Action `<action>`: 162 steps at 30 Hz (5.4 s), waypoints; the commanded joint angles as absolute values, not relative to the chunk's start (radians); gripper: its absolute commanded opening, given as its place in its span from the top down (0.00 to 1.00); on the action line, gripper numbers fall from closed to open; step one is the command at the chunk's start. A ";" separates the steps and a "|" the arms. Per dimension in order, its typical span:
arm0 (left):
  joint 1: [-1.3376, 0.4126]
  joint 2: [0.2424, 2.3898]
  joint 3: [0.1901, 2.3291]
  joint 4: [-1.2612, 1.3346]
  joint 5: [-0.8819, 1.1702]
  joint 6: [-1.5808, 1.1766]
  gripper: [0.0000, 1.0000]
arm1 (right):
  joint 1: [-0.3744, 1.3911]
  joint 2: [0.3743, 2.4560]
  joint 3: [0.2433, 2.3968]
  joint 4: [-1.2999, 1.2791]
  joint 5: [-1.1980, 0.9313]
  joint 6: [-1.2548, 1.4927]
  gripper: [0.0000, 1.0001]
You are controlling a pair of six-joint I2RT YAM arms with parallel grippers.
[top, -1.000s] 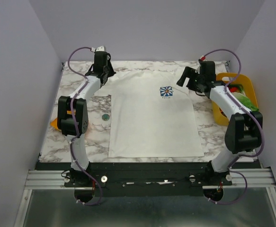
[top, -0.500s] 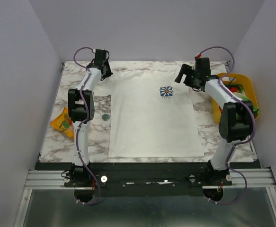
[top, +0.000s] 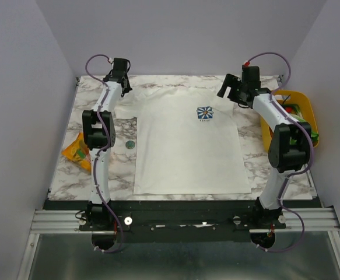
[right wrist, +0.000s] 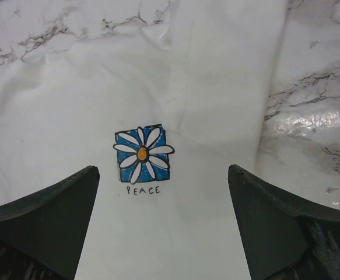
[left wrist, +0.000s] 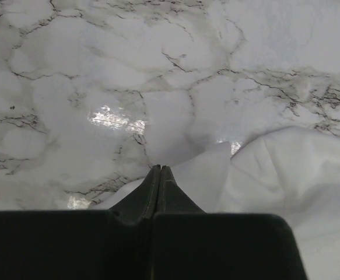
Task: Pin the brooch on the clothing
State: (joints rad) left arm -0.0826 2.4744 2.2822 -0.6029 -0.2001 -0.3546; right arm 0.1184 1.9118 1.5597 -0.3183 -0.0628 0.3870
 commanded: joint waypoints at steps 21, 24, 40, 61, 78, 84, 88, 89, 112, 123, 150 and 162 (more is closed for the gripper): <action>-0.187 2.445 2.230 -0.567 -0.130 -0.281 1.00 | 0.107 1.959 1.594 -0.360 -0.069 0.376 0.00; -0.186 2.476 2.267 -0.603 -0.146 -0.275 1.00 | 0.106 1.967 1.600 -0.359 -0.083 0.379 0.00; -0.144 2.520 2.339 -0.721 -0.247 -0.288 1.00 | 0.098 1.967 1.592 -0.362 -0.086 0.379 0.00; -0.058 2.484 2.393 -0.629 -0.379 -0.267 0.96 | 0.072 1.980 1.640 -0.388 -0.006 0.359 0.00; -0.316 2.191 2.040 -0.581 -0.157 -0.285 0.43 | 0.173 2.313 2.127 -0.802 0.182 0.193 0.10; -0.377 2.129 1.864 -0.531 -0.110 -0.345 0.41 | 0.247 2.445 2.293 -0.899 0.252 0.164 0.10; -0.436 2.092 1.685 -0.451 -0.090 -0.383 0.41 | 0.249 2.467 2.293 -0.913 0.249 0.176 0.17; -0.446 2.095 1.669 -0.439 -0.089 -0.388 0.41 | 0.249 2.468 2.292 -0.913 0.245 0.179 0.18; -0.618 2.031 1.546 -0.439 -0.080 -0.399 0.40 | 0.247 2.579 2.381 -0.919 0.126 0.199 0.52; -0.644 2.080 1.556 -0.528 -0.144 -0.416 0.40 | 0.232 2.474 2.290 -0.851 0.193 0.216 0.95; -0.652 2.074 1.417 -0.571 -0.212 -0.416 0.45 | -0.055 2.045 1.730 -0.519 0.167 0.500 0.92; -0.655 1.979 1.388 -0.548 -0.224 -0.426 0.44 | -0.034 1.859 1.568 -0.357 0.014 0.401 0.00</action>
